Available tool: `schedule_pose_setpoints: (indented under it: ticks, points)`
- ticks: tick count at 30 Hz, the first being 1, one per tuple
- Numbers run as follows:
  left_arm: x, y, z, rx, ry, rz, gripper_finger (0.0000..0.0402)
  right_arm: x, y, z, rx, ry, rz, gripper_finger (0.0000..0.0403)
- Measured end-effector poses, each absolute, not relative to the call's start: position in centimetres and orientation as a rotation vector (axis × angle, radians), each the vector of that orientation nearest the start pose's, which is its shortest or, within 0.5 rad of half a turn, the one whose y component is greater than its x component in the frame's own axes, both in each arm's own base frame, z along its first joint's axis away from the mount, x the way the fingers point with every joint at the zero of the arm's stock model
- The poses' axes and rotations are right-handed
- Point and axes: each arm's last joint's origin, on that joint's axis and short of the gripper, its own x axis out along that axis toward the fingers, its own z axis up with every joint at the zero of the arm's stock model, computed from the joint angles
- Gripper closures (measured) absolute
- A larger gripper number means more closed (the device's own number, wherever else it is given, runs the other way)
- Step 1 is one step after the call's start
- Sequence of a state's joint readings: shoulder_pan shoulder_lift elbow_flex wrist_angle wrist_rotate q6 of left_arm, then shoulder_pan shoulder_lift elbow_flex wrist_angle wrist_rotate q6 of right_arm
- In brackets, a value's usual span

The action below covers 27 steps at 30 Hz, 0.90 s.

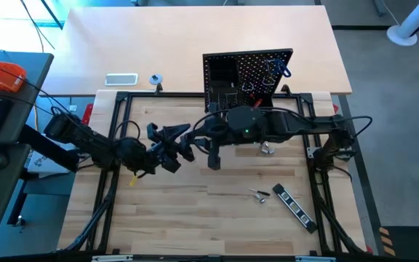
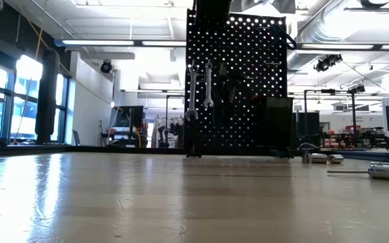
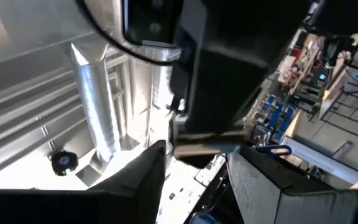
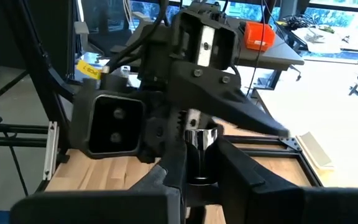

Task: Hang tools onto peg board
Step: Put the silver socket into the top black bin on the peg board

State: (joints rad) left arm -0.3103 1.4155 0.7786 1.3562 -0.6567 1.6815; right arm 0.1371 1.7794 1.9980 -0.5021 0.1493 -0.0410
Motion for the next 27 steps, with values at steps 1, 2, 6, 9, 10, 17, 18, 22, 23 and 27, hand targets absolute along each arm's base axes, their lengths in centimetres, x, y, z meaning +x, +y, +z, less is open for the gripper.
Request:
schedule_pose_setpoints:
  ticks: [1, 2, 6, 9, 10, 17, 18, 22, 23, 27]
  points:
    - [27.1, -6.9, 32.7, 1.263, -0.199, 0.748, 0.0243, 39.0, 4.9, 44.7, -0.081, 0.279, -0.007, 0.0356]
    - [27.1, -6.9, 32.7, 1.261, -0.204, 0.749, 0.0243, 39.0, 4.9, 44.7, -0.082, 0.278, -0.014, 0.0356]
    - [27.1, -7.2, 32.8, 1.281, -0.225, 0.734, 0.0243, 39.1, 4.9, 44.8, -0.08, 0.266, -0.025, 0.0356]
    - [27.0, -7.4, 32.8, 1.294, -0.232, 0.73, 0.0243, 39.1, 4.9, 45.1, -0.077, 0.237, -0.025, 0.0356]
    - [27.0, -7.5, 32.8, 1.293, -0.239, 0.727, 0.0243, 39.1, 5.0, 45.1, -0.076, 0.232, -0.019, 0.0356]
    - [26.6, -8.1, 33.1, 1.299, -0.291, 0.728, 0.0243, 39.2, 5.1, 45.5, -0.072, 0.196, -0.002, 0.0356]
    - [26.5, -8.1, 33.1, 1.303, -0.29, 0.727, 0.0243, 39.2, 5.1, 45.5, -0.072, 0.194, -0.002, 0.0356]
    - [26.5, -8.1, 33.1, 1.297, -0.3, 0.722, 0.0243, 38.9, 5.0, 45.8, -0.077, 0.184, -0.001, 0.0356]
    - [26.5, -8.1, 33.1, 1.295, -0.303, 0.72, 0.0243, 38.8, 5.0, 45.9, -0.077, 0.183, -0.001, 0.0356]
    - [26.5, -8.2, 33.2, 1.286, -0.319, 0.708, 0.0243, 38.5, 5.0, 46.1, -0.074, 0.186, -0.002, 0.0356]
